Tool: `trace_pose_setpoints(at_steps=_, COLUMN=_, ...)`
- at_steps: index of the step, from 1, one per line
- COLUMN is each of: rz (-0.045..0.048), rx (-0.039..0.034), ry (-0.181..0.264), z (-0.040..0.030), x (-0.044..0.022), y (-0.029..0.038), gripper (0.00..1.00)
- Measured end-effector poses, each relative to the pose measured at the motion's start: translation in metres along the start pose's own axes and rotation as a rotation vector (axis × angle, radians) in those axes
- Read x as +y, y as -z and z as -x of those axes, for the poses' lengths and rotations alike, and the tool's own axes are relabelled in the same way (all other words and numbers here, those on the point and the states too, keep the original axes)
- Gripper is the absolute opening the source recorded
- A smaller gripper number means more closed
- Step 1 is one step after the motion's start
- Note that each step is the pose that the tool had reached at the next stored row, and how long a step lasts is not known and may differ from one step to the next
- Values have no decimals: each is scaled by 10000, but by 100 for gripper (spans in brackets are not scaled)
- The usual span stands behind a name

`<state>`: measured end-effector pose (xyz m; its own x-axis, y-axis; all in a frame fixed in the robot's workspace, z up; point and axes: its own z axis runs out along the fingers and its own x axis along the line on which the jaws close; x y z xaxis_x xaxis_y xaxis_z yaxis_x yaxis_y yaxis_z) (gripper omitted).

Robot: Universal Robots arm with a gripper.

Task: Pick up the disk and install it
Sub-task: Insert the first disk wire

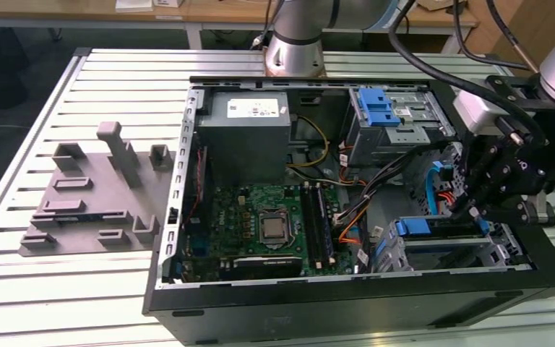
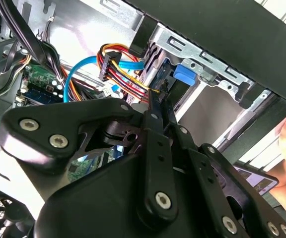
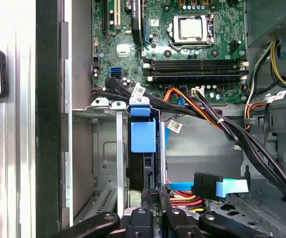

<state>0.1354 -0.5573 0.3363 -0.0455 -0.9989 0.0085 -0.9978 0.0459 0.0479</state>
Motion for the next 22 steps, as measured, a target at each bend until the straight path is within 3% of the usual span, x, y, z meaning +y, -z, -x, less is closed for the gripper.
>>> trace_pose_setpoints(at_steps=22, rz=92, rx=5, ry=-3, z=-14, x=-34, y=-36, gripper=17)
